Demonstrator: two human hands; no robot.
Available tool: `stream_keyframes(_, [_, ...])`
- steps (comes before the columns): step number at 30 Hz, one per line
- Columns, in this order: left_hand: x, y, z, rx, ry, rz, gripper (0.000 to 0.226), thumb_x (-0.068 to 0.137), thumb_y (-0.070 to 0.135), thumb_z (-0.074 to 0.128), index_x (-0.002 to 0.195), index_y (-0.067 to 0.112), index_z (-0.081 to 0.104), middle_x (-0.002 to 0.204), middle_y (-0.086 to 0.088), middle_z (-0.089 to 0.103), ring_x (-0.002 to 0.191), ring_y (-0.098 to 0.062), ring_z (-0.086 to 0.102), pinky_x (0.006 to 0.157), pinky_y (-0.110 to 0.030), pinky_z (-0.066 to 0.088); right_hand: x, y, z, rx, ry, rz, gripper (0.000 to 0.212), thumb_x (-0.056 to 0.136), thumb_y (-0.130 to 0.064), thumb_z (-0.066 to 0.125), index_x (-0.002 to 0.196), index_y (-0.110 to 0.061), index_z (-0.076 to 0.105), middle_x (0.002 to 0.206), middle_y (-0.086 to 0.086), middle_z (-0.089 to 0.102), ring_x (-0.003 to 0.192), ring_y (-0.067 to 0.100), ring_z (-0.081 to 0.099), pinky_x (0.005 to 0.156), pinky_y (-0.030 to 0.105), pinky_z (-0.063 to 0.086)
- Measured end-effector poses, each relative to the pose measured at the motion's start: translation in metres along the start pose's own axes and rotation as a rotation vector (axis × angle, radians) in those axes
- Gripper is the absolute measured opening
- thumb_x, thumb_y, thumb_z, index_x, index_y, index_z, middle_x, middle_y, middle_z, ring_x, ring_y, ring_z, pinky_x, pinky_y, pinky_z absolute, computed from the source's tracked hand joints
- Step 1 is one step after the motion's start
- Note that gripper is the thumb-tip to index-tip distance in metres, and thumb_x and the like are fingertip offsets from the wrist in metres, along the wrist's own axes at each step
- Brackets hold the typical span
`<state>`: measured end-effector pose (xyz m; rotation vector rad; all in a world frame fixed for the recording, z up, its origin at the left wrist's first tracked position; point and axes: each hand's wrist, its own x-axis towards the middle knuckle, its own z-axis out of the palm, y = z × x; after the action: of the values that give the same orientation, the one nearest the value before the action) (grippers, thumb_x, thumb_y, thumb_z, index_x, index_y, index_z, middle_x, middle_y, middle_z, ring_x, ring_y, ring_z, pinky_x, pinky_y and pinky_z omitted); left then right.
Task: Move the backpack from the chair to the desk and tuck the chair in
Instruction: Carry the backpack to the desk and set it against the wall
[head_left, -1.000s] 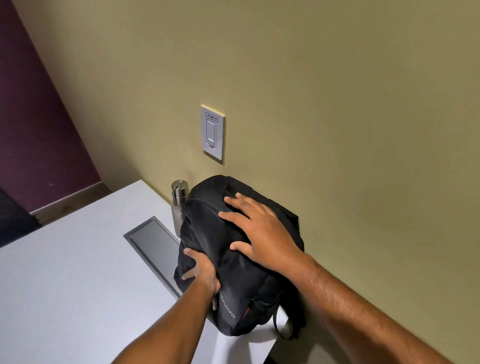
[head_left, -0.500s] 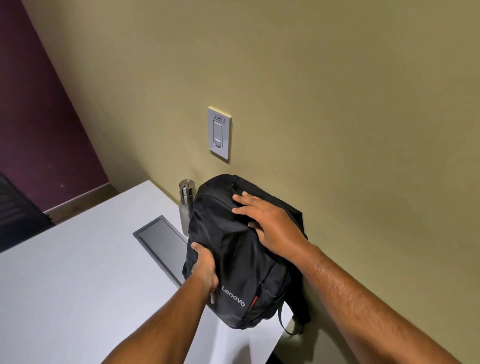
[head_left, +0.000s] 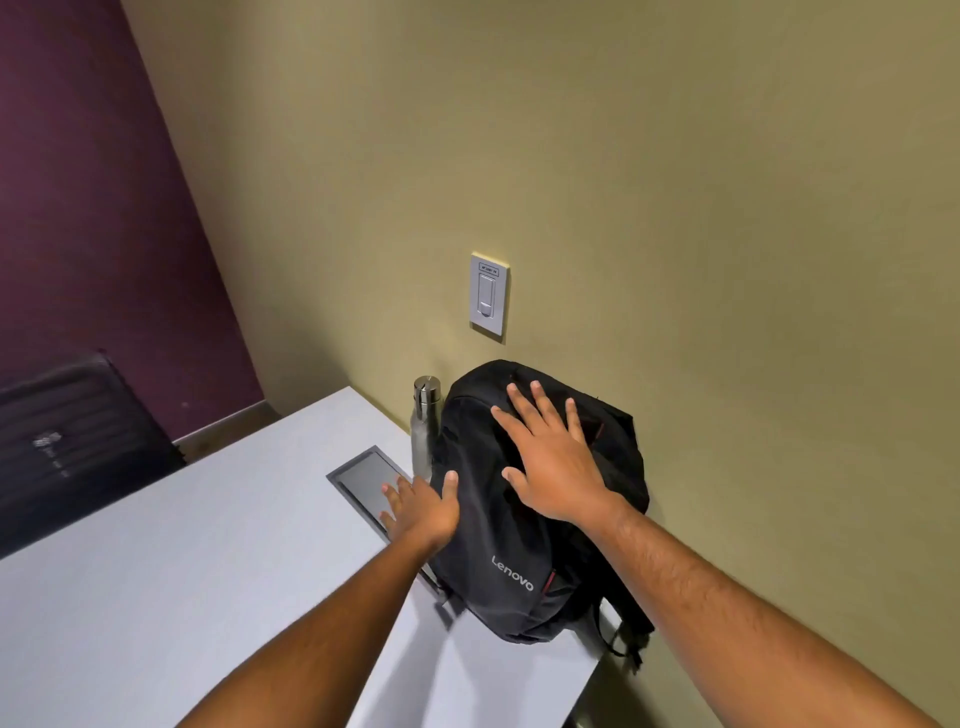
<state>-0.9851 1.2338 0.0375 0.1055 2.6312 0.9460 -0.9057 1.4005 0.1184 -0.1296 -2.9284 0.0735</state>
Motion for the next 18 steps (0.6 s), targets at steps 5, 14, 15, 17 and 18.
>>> stream_keyframes(5, [-0.014,-0.033,-0.041,0.292,0.102,0.209,0.08,0.103,0.065,0.026,0.161,0.011,0.017,0.171,-0.016,0.001,0.157,-0.036,-0.011,0.126,-0.055,0.0,-0.018,-0.036,0.014,0.027,0.007,-0.009,0.085,0.1,-0.038,0.068,0.169,-0.028,0.019,0.179,0.001,-0.007,0.163,0.023,-0.019,0.131,0.055,-0.005])
stream_keyframes(14, [-0.058,-0.076,-0.068,0.588,0.147,0.452,0.082,0.101,0.067,0.025,0.164,0.017,0.004,0.171,-0.008,-0.009,0.157,-0.029,-0.013,0.127,-0.047,-0.001,-0.054,-0.066,0.035,0.127,-0.18,0.054,0.083,0.104,-0.046,0.062,0.169,-0.024,0.016,0.179,0.003,-0.007,0.165,0.021,-0.01,0.134,0.046,0.004])
stream_keyframes(15, [-0.066,-0.081,-0.071,0.609,0.149,0.451,0.082,0.101,0.066,0.025,0.164,0.018,0.003,0.171,-0.008,-0.009,0.157,-0.028,-0.013,0.127,-0.047,-0.001,-0.059,-0.068,0.036,0.12,-0.196,0.057,0.083,0.105,-0.047,0.061,0.17,-0.023,0.016,0.179,0.004,-0.007,0.165,0.022,-0.009,0.134,0.046,0.005])
stream_keyframes(17, [-0.081,-0.089,-0.076,0.649,0.151,0.431,0.082,0.101,0.067,0.023,0.164,0.018,0.003,0.171,-0.007,-0.01,0.157,-0.028,-0.013,0.126,-0.047,-0.002,-0.07,-0.071,0.036,0.097,-0.219,0.051,0.082,0.106,-0.05,0.057,0.17,-0.021,0.014,0.179,0.005,-0.007,0.165,0.023,-0.009,0.134,0.047,0.006])
stream_keyframes(18, [-0.09,-0.094,-0.079,0.659,0.151,0.416,0.082,0.101,0.067,0.023,0.164,0.018,0.003,0.171,-0.007,-0.009,0.157,-0.028,-0.013,0.127,-0.047,-0.001,-0.075,-0.073,0.036,0.085,-0.227,0.045,0.082,0.106,-0.051,0.056,0.17,-0.021,0.014,0.179,0.006,-0.006,0.165,0.024,-0.008,0.134,0.047,0.006])
